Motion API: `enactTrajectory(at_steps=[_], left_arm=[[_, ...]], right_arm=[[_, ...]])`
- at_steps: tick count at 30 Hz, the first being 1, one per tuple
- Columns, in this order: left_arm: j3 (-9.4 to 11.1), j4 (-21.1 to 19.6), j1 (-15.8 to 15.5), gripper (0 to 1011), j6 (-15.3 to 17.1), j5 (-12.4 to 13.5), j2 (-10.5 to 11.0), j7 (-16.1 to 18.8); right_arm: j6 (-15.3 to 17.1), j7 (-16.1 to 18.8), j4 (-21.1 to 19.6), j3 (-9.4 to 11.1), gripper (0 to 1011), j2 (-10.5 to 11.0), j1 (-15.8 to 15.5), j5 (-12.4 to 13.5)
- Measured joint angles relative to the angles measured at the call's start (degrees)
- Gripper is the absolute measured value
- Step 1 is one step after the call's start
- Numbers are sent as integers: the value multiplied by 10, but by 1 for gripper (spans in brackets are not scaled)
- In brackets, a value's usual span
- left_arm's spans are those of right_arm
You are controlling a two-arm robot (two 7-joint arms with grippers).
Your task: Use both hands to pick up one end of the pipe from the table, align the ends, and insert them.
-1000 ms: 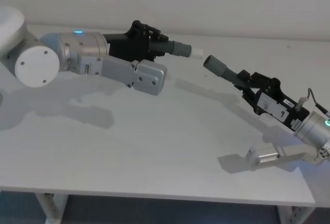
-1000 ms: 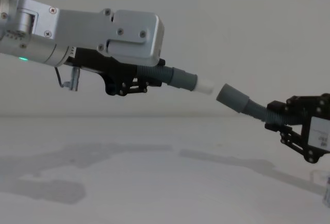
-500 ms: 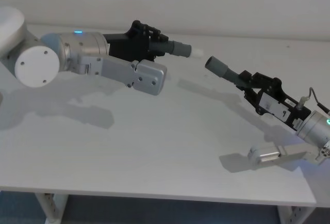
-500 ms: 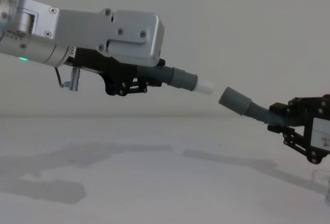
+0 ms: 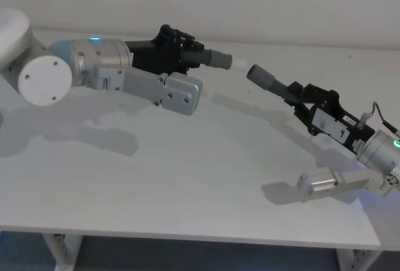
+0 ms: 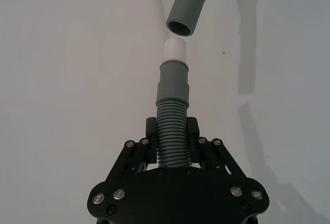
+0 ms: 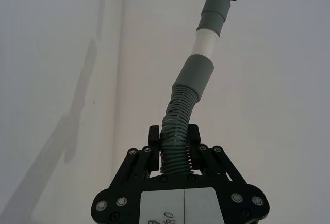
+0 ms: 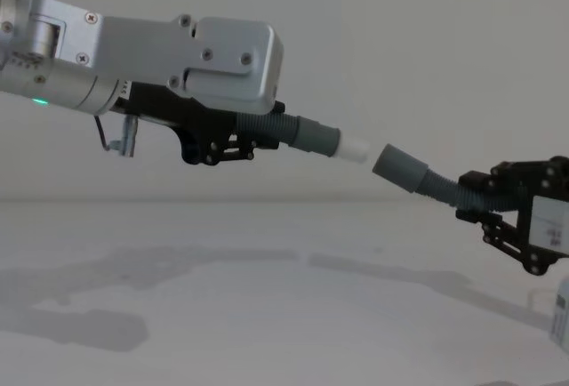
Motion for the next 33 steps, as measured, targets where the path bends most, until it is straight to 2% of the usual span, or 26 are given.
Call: enactTrajectory(at_steps=[33], left_arm=[[0, 0, 0, 327, 0, 0, 0, 0]], right_arm=[[4, 6, -2, -19, 315, -3, 18, 4]])
